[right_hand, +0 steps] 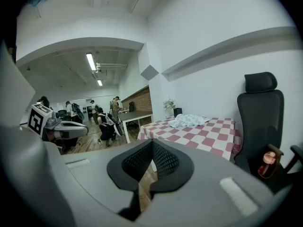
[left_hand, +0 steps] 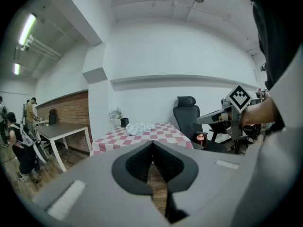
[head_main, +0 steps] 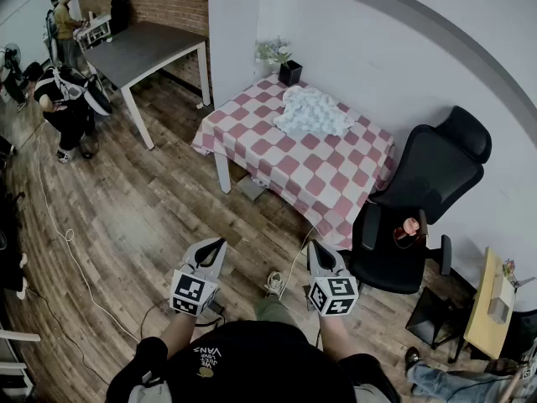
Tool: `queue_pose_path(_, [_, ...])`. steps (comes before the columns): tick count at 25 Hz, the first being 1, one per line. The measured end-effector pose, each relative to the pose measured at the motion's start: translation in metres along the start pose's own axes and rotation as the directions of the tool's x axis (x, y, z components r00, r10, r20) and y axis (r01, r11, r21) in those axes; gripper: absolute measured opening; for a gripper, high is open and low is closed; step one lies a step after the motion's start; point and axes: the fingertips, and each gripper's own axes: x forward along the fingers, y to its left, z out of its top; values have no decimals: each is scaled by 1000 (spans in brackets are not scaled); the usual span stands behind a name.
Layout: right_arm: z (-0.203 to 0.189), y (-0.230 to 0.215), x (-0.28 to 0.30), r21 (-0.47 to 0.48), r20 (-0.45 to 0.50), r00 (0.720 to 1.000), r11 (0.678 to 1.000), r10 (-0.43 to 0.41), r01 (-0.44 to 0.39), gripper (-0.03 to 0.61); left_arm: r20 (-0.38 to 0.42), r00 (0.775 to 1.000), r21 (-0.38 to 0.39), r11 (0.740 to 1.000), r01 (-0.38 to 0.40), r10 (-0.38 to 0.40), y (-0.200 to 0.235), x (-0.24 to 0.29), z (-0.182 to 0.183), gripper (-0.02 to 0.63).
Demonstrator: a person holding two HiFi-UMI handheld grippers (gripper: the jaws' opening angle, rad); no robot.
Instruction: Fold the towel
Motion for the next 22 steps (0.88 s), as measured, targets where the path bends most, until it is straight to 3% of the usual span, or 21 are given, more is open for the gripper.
queue_pose_path(7, [0,-11,9,-1,-14,1000,1000,7,-7,5,-9,1000,-16,1000,15,-15,-6,18,-2,2])
queue_pose_path(12, [16,-36,39,65,42,998,997,41,-44,5,18,999,-9,999,30,-30,-2,59,8,2])
queue_pose_path(13, [19,-41,47,69,44,998,996,45,-48,5,21,999,-16,999,39,-39,-1,69,10,21])
queue_pose_path(15, [24,-53,64,76,43,998,996,51,-54,69,14,998,-27,998,63,-63,2,93,12,192])
queue_pose_path(17, [28,-67,82,78,34,998,995,53,-55,112,3,997,-21,997,81,-81,5,116,14,196])
queue_pose_path(22, [44,-106,126,74,20,998,996,56,-57,118,-11,998,-15,998,64,-64,18,169,23,196])
